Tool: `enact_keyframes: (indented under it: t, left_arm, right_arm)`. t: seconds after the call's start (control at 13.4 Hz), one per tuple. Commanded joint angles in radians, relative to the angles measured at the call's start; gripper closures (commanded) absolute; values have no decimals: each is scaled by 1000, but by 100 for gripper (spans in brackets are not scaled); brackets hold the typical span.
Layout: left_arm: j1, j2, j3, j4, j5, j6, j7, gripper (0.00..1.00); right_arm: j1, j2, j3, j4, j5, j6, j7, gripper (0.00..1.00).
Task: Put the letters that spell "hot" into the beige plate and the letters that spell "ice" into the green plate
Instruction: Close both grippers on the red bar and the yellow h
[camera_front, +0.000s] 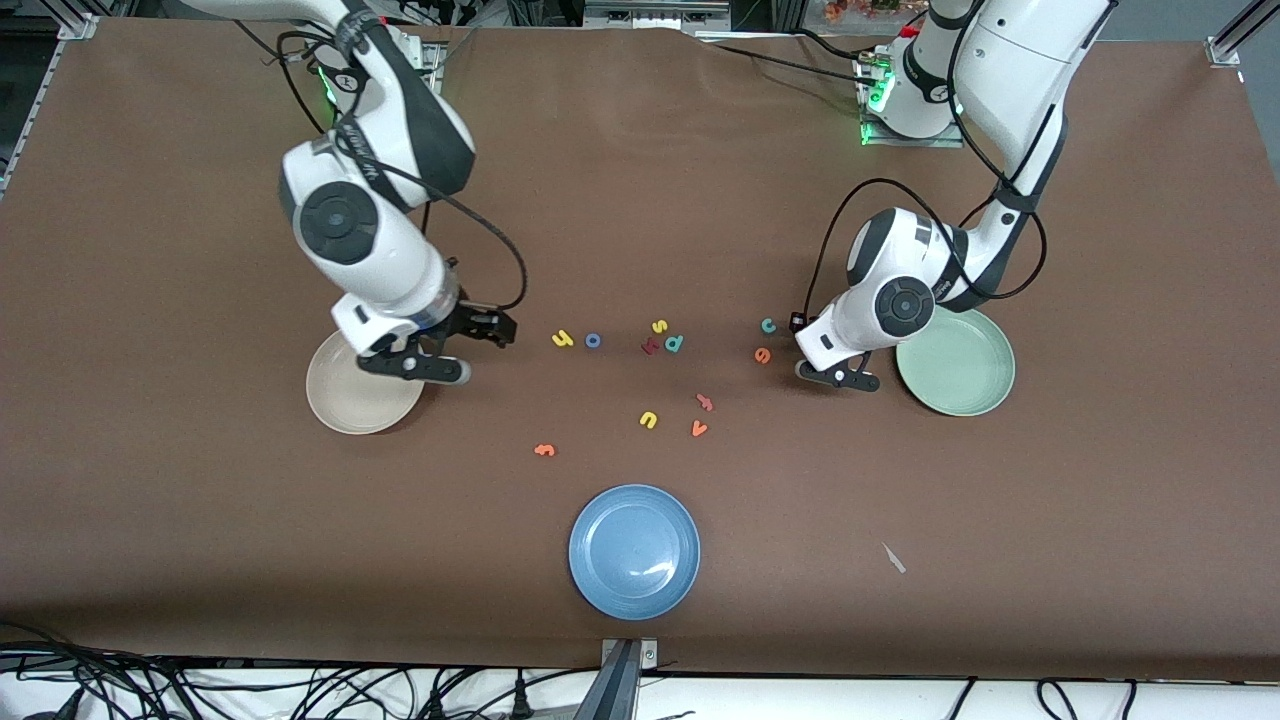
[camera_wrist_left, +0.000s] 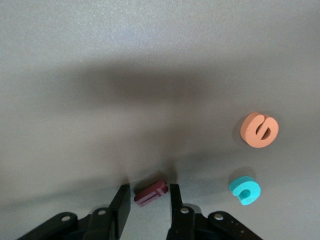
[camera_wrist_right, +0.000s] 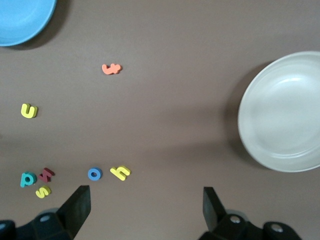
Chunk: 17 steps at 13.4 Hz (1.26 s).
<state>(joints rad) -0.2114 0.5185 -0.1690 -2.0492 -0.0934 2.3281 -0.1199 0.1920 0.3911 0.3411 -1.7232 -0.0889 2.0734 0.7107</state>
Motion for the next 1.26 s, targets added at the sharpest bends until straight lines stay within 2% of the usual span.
enact_keyframes:
  t: [0.0,0.22,0.45,0.67,0.89,1.19]
  left_arm:
    - [-10,5,8,-8,-17,25,-7,66]
    - [-10,5,8,-8,-16,25,-7,73]
    - [-10,5,8,-6,-14,24,-12,85]
    - [-8,5,8,-5,-14,22,-14,88]
    - [-8,5,8,-6,-14,19,-29,99]
    - [-8,3,8,-5,-12,11,-44,100]
  right_arm:
    - [-6,17,56,-53,-69,75,122,1]
    - [-6,58,76,-104,-155,161,208,1]
    - [-3,92,76,-168,-160,321,282,1]
    - [-2,136,76,-171,-166,361,332,1]
    - [21,164,76,-186,-166,398,426,1]
    - [43,176,75,-223,-167,419,487,1]
